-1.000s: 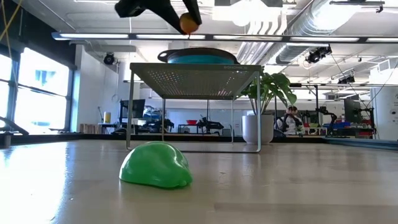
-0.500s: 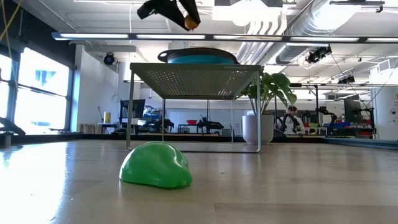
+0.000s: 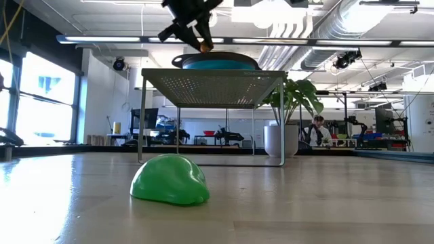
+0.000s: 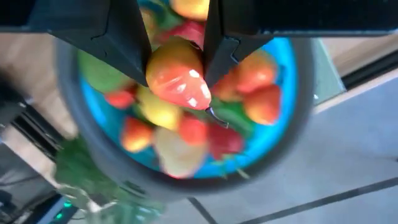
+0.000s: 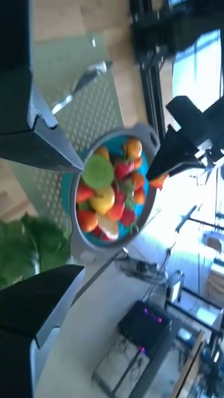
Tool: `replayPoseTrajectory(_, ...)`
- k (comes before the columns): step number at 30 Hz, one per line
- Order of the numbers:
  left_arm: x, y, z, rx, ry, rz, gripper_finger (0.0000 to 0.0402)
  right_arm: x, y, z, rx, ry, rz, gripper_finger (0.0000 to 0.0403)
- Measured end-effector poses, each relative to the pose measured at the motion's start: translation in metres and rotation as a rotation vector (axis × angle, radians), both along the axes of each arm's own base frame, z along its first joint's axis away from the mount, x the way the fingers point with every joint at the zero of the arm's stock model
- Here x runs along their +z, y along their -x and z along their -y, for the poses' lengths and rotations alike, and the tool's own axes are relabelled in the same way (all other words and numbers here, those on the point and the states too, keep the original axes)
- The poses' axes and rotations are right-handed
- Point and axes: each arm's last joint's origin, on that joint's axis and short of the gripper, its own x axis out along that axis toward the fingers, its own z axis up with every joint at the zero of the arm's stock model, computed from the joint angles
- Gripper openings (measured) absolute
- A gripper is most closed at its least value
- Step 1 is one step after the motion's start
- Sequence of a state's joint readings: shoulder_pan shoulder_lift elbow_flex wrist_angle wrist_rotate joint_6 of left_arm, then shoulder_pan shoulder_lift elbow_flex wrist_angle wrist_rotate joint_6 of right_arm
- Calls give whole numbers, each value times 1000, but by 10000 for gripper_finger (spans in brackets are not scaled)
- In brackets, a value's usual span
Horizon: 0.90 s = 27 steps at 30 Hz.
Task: Pick & Place Fruit
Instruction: Put the orange peach in the blue bowl on the shelf
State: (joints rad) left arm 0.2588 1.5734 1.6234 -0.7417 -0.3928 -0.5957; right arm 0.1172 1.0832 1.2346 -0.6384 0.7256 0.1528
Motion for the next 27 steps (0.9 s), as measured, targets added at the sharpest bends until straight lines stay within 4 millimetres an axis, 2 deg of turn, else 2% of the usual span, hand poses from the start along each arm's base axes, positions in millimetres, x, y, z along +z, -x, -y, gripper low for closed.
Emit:
replayPoseTrajectory(4,0,6,-20,21,20,0,121,0,0,11,-51,-1,0,250)
replayPoseTrajectory(7,-1,9,-28,29,34,4,121,0,0,18,-75,-6,-1,250)
replayPoseTrajectory(18,-2,8,-29,30,37,1,124,-1,0,30,-44,-61,-3,250)
replayPoseTrajectory(21,-5,6,-29,27,43,-10,145,-1,0,30,-45,-62,-2,250)
replayPoseTrajectory(27,-8,3,-30,17,54,-14,213,-1,0,30,-45,-61,-3,250)
